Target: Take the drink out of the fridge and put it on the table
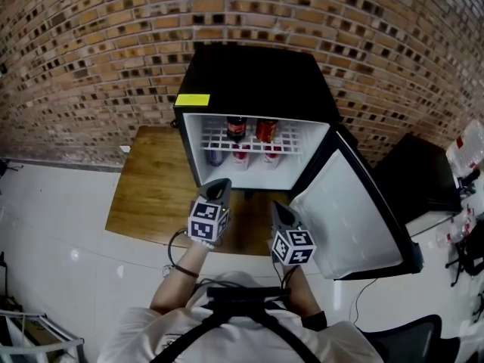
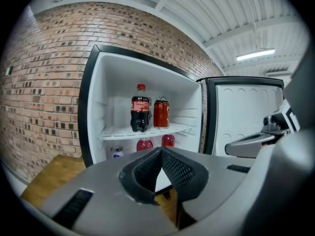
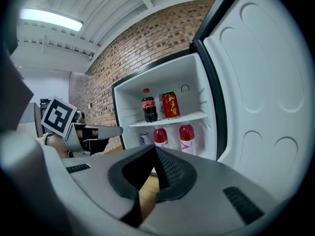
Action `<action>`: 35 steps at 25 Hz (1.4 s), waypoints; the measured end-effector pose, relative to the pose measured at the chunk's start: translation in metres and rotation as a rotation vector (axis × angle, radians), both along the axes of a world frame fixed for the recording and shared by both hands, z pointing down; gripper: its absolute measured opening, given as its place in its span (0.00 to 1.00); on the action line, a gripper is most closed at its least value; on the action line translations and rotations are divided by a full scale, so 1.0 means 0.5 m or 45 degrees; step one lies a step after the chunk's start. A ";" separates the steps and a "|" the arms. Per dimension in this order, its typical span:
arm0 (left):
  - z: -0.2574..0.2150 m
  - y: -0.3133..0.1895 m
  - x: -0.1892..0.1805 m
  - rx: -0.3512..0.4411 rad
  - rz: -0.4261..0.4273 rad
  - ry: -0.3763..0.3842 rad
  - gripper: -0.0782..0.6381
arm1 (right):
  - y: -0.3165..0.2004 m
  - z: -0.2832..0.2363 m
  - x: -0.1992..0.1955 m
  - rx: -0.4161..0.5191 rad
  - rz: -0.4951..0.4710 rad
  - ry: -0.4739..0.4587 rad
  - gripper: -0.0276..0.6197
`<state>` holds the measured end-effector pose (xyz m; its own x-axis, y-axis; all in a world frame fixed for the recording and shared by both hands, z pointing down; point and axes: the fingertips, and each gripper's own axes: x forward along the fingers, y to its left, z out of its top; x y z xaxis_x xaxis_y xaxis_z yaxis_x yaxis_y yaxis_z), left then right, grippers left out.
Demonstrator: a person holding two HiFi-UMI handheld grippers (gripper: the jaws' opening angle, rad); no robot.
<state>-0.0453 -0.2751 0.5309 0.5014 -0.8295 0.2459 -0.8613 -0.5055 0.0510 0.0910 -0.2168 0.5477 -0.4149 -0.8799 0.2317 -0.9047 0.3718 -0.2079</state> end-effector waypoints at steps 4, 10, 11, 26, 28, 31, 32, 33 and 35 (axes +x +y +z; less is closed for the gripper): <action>-0.048 -0.047 -0.001 0.059 -0.016 -0.026 0.11 | -0.002 -0.001 0.005 0.002 0.009 -0.004 0.06; -0.098 -0.138 0.009 0.094 -0.039 -0.085 0.26 | 0.002 -0.004 0.010 0.007 0.018 -0.009 0.05; -0.101 -0.153 0.012 0.089 -0.041 -0.096 0.33 | 0.002 -0.005 0.012 0.008 0.021 -0.010 0.05; -0.164 -0.319 0.033 0.050 -0.124 -0.127 0.68 | 0.013 -0.010 0.034 0.019 0.053 -0.013 0.06; -0.160 -0.332 0.033 0.035 -0.126 -0.142 0.68 | 0.014 -0.010 0.038 0.020 0.059 -0.012 0.05; -0.156 -0.343 0.035 0.019 -0.114 -0.145 0.67 | 0.014 -0.010 0.040 0.021 0.061 -0.012 0.06; -0.154 -0.345 0.038 0.013 -0.105 -0.144 0.65 | 0.015 -0.010 0.040 0.021 0.062 -0.013 0.06; -0.153 -0.346 0.041 0.007 -0.096 -0.144 0.62 | 0.015 -0.011 0.041 0.022 0.064 -0.013 0.05; -0.151 -0.350 0.045 0.000 -0.087 -0.143 0.61 | 0.015 -0.012 0.042 0.024 0.065 -0.013 0.05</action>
<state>-0.0226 -0.4501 0.4554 0.4131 -0.8608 0.2974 -0.8940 -0.4456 -0.0479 0.1118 -0.2093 0.5415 -0.3714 -0.9042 0.2110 -0.9205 0.3289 -0.2108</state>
